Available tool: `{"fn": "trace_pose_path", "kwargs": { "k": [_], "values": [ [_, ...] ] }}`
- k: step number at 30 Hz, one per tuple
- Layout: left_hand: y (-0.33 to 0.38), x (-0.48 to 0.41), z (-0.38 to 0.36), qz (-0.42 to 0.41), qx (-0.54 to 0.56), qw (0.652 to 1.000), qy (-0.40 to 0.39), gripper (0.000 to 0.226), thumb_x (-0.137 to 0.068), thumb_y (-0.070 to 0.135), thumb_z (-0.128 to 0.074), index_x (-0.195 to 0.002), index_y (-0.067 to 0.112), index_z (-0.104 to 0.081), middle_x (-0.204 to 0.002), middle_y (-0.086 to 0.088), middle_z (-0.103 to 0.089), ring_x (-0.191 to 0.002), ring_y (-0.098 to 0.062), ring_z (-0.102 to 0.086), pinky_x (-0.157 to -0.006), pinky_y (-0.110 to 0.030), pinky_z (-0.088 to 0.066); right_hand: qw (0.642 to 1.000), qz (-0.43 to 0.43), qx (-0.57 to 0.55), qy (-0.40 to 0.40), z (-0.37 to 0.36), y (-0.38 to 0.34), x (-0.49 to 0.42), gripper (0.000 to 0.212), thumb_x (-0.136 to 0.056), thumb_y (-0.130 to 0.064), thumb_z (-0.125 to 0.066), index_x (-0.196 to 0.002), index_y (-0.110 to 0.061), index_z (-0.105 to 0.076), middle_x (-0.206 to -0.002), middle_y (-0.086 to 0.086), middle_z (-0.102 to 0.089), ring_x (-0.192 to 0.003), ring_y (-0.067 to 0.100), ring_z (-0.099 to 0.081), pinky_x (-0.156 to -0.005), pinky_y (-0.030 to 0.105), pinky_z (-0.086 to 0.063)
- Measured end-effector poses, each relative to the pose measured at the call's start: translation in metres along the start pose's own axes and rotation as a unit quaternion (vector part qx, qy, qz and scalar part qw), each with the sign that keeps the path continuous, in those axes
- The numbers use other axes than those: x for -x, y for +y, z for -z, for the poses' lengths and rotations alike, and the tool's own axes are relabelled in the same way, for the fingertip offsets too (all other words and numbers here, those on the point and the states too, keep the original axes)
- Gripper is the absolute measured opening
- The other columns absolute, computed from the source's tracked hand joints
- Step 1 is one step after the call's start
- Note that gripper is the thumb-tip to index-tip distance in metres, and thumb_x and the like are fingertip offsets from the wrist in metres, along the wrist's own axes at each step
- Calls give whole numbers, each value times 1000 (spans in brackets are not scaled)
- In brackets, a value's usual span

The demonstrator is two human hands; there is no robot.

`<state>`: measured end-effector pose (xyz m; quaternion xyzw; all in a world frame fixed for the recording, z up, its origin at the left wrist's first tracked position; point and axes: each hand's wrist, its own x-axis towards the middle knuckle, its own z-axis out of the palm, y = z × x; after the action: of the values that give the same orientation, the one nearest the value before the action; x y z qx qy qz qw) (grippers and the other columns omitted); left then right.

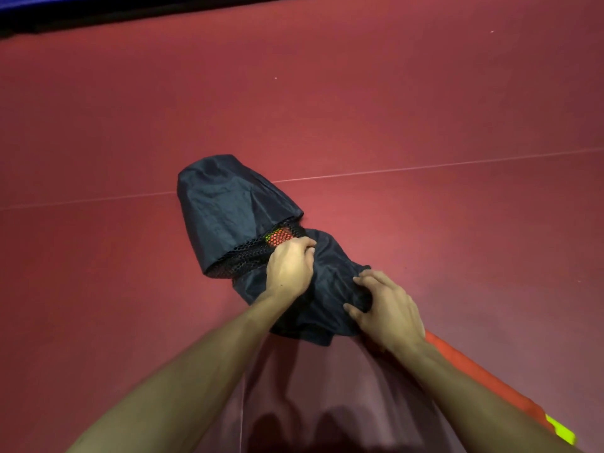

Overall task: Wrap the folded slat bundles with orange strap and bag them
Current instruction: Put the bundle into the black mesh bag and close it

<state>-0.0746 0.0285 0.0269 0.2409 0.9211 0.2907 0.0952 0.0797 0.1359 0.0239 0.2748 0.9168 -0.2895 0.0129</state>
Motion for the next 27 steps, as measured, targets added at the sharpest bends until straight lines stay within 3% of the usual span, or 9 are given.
{"fn": "trace_pose_path", "kwargs": {
  "k": [4,10,13,15,18,23,27],
  "values": [
    [2,7,-14,-37,54,998,4,20,-93,8,-60,-106,7,-75,-101,-13,-75,-93,-34,-68,-88,-40,-52,1000,6,-2,10,-6,-6,-11,51,-82,-45,-70,-129,-29,-57,-129,-11,-57,-116,20,-58,-91,35,-48],
    [-1,3,-9,-31,78,995,-46,19,-92,12,-64,-108,10,-75,-96,-7,-76,-93,-26,-71,-89,-37,-53,999,9,-38,-1,-20,-17,-36,48,-79,-40,-76,-121,-22,-60,-116,-1,-56,-109,26,-59,-89,38,-49],
    [-8,-7,1,-45,53,997,16,26,-94,26,-59,-110,14,-74,-105,-6,-74,-99,-28,-67,-92,-35,-48,999,8,-42,-8,-24,-16,-41,51,-79,-36,-77,-123,-20,-57,-116,3,-53,-110,29,-55,-93,37,-47],
    [-18,-20,7,-23,-15,999,47,34,-94,36,-56,-121,19,-68,-121,-4,-65,-115,-30,-56,-100,-39,-39,999,20,-28,-10,-27,-13,-39,55,-80,-34,-76,-128,-20,-54,-118,4,-51,-112,31,-53,-96,37,-45],
    [-30,-26,8,38,-49,997,-38,51,-94,37,-64,-141,18,-53,-145,-6,-42,-132,-31,-38,-114,-37,-27,999,12,-29,-6,-29,-6,-30,63,-81,-37,-73,-137,-23,-47,-125,4,-50,-116,32,-51,-96,42,-46],
    [-34,-21,3,19,10,1000,-18,50,-95,29,-65,-139,7,-54,-138,-6,-44,-128,-26,-45,-108,-26,-29,1000,-16,-20,-7,-11,10,-8,75,-77,-51,-72,-141,-36,-36,-129,-5,-45,-118,27,-52,-93,41,-49],
    [-22,-14,6,30,118,991,-60,49,-99,40,-57,-146,34,-46,-132,-1,-37,-121,-19,-48,-104,-23,-29,998,-15,-29,-45,0,26,2,73,-75,-37,-78,-138,-23,-47,-119,2,-55,-116,28,-55,-95,33,-42]
  ]
}}
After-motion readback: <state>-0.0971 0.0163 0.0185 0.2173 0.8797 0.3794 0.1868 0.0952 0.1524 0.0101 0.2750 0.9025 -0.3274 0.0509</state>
